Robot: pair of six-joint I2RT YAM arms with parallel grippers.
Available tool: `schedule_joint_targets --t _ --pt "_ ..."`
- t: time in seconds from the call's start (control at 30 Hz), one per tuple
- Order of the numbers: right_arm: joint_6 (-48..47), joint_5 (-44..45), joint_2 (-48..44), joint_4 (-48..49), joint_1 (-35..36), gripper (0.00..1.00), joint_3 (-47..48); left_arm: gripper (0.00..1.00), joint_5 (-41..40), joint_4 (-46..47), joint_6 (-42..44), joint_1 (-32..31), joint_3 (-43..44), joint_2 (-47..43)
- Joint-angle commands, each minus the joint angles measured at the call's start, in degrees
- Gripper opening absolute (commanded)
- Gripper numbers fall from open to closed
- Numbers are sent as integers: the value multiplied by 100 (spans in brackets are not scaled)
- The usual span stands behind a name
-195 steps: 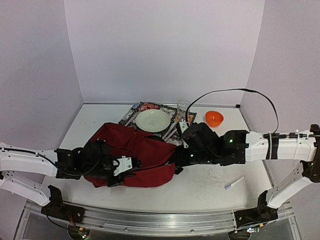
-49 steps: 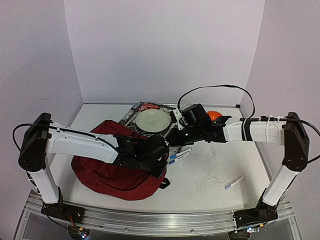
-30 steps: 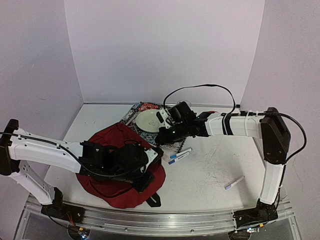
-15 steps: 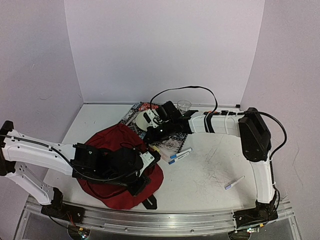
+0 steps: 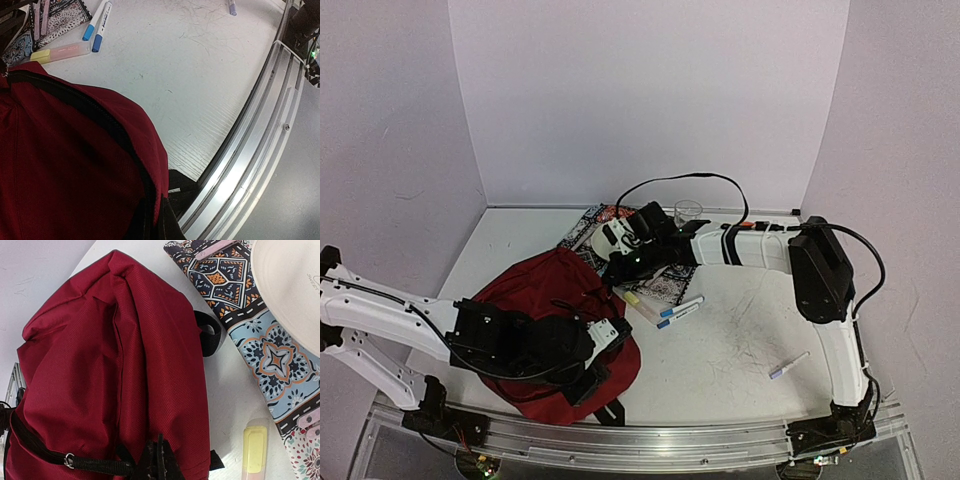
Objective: Pack the student bag
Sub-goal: Zip the student bag into the largest pocket of the bag.
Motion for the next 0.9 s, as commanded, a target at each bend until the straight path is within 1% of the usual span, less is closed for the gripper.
schedule_joint_targets --t 0.0,0.03,0.1,0.2,0.27,0.33,0.4,0.47,0.57,0.73,0.83,0.87 --pt "0 748 54 626 -494 0 555 0 836 101 -121 -379 -46 -327" --pt "15 601 79 625 -494 0 606 0 783 119 -130 -382 -67 -343" --pt "63 253 107 626 -494 0 638 0 367 139 -235 -382 -59 -364" --pt "224 -29 -86 698 -485 0 271 5 -263 220 -371 -372 71 -300" --pt "318 -50 -377 828 -485 2 -144 11 -425 337 -376 -364 157 -200" --pt "381 -63 -660 922 -488 9 -548 19 -635 409 -433 -337 227 -83" --pt "419 -66 -911 963 -485 18 -899 28 -730 469 -451 -265 313 45" --pt "474 -40 -1169 987 -488 19 -1243 33 -647 537 -428 -149 425 136" --pt "538 63 -1461 1008 -485 26 -1667 44 -673 567 -453 108 548 157" --pt "680 66 -1818 997 -485 39 -2056 61 -748 569 -619 799 599 -219" --pt "809 12 -1859 987 -461 48 -2110 73 -1004 488 -565 1086 634 -491" --pt "864 -14 -1831 979 -449 51 -2105 75 -1071 434 -572 1172 644 -568"
